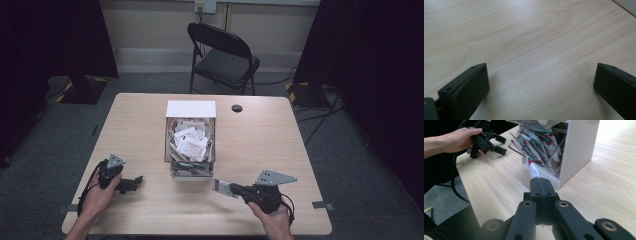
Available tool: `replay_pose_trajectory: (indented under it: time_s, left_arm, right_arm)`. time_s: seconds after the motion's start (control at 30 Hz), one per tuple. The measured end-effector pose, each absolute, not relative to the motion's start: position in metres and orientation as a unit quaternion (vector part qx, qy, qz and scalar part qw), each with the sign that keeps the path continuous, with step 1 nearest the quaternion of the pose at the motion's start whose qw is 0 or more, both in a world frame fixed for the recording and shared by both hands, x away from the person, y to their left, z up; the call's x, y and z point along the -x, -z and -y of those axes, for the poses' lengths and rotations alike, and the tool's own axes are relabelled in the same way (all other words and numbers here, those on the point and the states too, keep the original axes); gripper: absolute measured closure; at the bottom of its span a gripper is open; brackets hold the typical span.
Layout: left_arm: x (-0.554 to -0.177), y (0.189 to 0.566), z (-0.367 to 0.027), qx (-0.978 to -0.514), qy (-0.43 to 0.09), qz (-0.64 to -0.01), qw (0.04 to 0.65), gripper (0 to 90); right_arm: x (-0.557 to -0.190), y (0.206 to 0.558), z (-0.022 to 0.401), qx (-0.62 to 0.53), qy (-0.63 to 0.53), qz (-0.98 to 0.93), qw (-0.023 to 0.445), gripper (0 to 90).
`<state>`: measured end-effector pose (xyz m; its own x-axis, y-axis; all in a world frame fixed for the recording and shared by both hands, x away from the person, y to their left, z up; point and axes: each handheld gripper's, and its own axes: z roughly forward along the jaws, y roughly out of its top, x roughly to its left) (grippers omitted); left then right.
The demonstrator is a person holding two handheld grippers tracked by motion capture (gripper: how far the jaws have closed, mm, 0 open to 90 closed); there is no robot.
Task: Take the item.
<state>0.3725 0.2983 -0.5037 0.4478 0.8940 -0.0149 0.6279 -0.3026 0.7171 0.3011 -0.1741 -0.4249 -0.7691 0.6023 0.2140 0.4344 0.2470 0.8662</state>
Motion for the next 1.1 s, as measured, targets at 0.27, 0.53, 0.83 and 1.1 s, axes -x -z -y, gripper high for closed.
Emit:
replay_pose_trajectory:
  time_s: [0.27, 0.53, 0.83, 1.1]
  left_arm:
    - [-0.372, 0.504, -0.298, -0.781, -0.198, -0.487, 0.336, 0.0]
    - [-0.372, 0.504, -0.298, -0.780, -0.200, -0.488, 0.338, 0.0]
    - [-0.372, 0.504, -0.298, -0.781, -0.200, -0.486, 0.336, 0.0]
    - [-0.372, 0.504, -0.299, -0.782, -0.200, -0.486, 0.336, 0.0]
  right_arm:
    - [-0.300, 0.426, 0.186, -0.339, -0.520, -0.778, 0.097, 90.0]
    - [-0.305, 0.435, 0.191, -0.352, -0.515, -0.776, 0.095, 90.0]
    - [-0.314, 0.429, 0.201, -0.365, -0.521, -0.763, 0.113, 90.0]
    - [-0.328, 0.425, 0.206, -0.372, -0.517, -0.760, 0.129, 90.0]
